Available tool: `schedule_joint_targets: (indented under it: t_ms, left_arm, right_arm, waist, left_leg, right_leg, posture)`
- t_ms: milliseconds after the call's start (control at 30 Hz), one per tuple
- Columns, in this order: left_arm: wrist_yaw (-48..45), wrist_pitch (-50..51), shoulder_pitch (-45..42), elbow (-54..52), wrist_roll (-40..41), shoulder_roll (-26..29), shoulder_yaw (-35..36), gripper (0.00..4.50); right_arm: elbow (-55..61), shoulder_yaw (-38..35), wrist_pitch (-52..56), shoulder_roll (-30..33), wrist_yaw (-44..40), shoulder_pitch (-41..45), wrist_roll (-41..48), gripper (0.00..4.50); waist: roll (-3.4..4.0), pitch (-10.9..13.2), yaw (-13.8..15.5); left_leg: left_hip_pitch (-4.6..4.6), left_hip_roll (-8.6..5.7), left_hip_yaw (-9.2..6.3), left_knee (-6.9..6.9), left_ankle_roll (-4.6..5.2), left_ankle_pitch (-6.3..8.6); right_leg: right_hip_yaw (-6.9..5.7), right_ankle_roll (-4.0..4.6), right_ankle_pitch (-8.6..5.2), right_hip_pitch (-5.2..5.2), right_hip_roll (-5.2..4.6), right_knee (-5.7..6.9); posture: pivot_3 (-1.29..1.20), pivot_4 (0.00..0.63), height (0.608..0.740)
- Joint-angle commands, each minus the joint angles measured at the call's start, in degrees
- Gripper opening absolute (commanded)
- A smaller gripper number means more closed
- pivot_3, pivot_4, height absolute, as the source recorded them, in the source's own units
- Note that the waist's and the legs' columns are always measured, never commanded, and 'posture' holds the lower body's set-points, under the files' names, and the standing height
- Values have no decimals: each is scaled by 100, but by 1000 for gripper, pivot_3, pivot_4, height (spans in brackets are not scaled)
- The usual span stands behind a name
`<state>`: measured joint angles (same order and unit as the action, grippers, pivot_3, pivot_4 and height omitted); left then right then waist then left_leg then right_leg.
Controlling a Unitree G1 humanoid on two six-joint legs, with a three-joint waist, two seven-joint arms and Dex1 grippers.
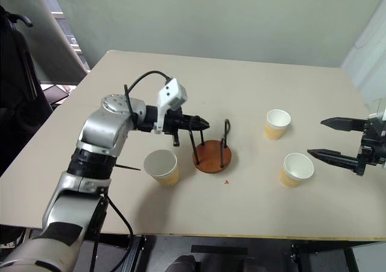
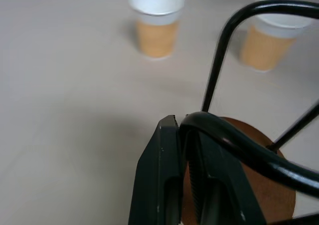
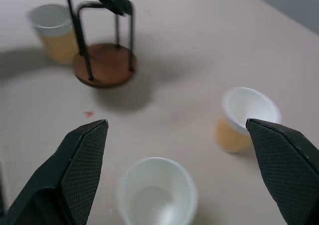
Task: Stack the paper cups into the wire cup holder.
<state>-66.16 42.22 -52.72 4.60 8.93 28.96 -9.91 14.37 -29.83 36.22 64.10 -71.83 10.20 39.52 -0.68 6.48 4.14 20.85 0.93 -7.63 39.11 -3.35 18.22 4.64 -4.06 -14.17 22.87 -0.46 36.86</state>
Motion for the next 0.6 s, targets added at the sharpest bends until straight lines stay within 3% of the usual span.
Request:
schedule_joint_targets:
  t_ms: [33, 233, 600]
  left_arm:
    - [531, 618, 45, -786, 213, -182, 65, 42]
    - [868, 1364, 664, -1921, 445, -1, -257, 42]
    - [1440, 1506, 1143, -2232, 670, -95, -559, 42]
  right_arm:
    - [248, -87, 4, -9, -116, 75, 329, 4500]
    - [599, 60, 182, -185, 18, 228, 819, 4500]
    - [743, 471, 233, -233, 117, 519, 1010, 4500]
  waist:
    - [-2, 1, -1]
    - [-2, 1, -33]
    - [-5, 3, -36]
  left_leg:
    - [-4, -1, 5, 3, 1, 0]
    - [-55, -3, 40, -4, 10, 6]
    - [-83, -6, 42, -4, 19, 11]
  right_leg:
    - [6, 0, 0, 0, 0, 0]
    - [16, -5, -3, -24, 4, 6]
    - [26, -7, -2, -47, 1, 6]
  posture:
    - [0, 150, 740]
    - [0, 150, 740]
    - [0, 150, 740]
